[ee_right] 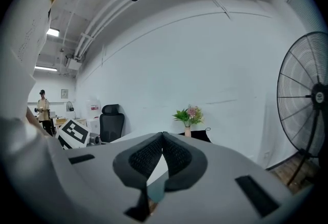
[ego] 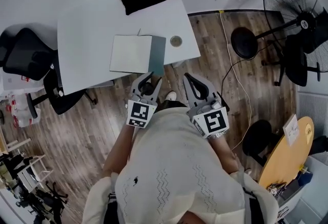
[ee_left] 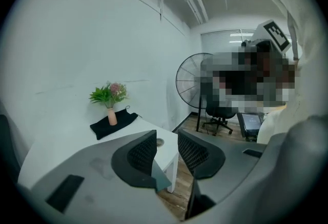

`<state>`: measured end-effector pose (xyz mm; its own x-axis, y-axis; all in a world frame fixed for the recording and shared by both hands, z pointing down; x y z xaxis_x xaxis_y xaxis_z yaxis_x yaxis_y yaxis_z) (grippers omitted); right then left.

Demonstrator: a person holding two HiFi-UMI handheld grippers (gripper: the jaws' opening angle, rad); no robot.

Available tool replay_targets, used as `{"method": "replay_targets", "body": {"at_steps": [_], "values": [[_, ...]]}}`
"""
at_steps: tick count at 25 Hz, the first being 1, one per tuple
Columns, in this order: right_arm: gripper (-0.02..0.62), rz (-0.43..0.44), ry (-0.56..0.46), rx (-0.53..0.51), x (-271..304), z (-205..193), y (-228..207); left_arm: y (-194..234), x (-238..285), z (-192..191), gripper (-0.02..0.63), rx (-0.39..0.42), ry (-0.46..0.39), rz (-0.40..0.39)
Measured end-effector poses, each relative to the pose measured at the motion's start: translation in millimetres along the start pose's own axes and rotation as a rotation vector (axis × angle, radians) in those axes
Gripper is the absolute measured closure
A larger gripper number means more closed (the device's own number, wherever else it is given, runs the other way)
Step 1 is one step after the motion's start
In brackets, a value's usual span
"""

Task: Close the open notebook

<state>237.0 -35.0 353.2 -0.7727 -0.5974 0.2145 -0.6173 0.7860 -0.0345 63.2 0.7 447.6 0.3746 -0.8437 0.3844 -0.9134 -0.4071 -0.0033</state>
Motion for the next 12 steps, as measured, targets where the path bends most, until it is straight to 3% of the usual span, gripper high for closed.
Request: {"method": "replay_targets", "body": {"at_steps": [12], "values": [[0.594,-0.080,0.018,0.020,-13.1,-6.8,-10.9,-3.9,41.3,-56.1,0.451,0.050,0.196,-0.094]]}}
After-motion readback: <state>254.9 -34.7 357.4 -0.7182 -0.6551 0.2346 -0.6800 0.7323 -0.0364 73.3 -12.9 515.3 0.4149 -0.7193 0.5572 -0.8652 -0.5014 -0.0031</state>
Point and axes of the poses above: the fingertips, and each gripper's own axes: x forward along the fingers, y to its left, z out of its top, the point moved 8 cm from there along -x, backward along the fingers, and after that the axes turned 2 degrees about -x, right-handed, at the moved point
